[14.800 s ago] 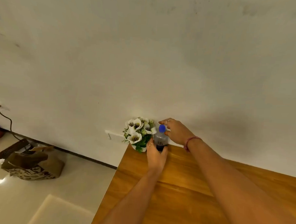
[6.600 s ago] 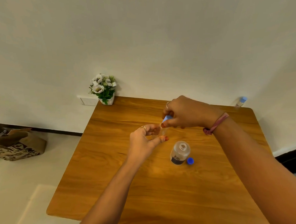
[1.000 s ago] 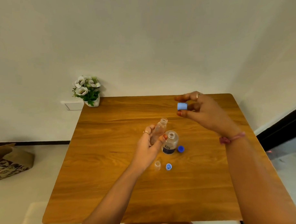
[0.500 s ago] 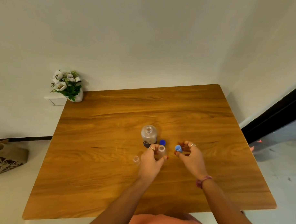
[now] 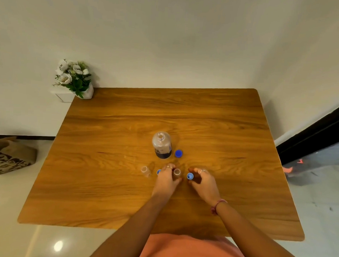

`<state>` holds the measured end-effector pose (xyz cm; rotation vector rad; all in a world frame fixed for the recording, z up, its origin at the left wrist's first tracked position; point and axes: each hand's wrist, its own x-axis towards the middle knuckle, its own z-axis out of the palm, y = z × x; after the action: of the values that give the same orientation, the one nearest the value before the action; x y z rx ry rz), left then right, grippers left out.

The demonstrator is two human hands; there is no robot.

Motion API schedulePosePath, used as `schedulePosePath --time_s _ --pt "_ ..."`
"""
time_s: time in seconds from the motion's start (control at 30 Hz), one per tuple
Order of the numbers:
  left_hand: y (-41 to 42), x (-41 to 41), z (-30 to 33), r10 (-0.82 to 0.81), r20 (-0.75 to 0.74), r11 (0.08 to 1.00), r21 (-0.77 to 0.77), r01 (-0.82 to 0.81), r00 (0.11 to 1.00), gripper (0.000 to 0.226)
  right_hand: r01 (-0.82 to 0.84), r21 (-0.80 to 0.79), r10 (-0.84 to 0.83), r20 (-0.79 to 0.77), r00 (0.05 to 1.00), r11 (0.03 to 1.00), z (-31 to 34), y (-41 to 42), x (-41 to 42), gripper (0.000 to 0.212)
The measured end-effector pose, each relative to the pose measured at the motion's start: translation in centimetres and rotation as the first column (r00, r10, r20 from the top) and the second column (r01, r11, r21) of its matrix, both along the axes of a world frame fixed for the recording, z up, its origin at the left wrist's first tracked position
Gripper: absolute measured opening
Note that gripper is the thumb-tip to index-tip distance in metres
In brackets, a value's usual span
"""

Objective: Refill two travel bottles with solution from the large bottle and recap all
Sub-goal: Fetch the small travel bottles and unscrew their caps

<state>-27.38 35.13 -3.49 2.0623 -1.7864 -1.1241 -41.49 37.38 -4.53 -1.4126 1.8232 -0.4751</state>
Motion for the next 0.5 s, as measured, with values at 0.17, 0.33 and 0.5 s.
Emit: schedulePosePath --time_s 0.17,0.33,0.5 --pt "0.3 -0.3 -0.3 0.023 0.001 1.0 -0.012 -0.023 1.0 0.044 -0.03 0.041 0.031 -0.037 0.999 0.999 -0.6 0.0 0.1 0.046" --pt "0.7 -0.4 -0.3 0.002 0.045 0.999 -0.048 0.0 0.999 0.052 -0.027 0.025 0.027 0.002 1.0 0.999 -0.7 -0.2 -0.4 0.056" --pt "1.3 0.8 1.0 -0.083 0.159 0.988 -0.115 0.102 0.984 0.059 -0.036 0.1 0.031 0.057 0.998 0.994 0.0 -0.4 -1.2 0.067"
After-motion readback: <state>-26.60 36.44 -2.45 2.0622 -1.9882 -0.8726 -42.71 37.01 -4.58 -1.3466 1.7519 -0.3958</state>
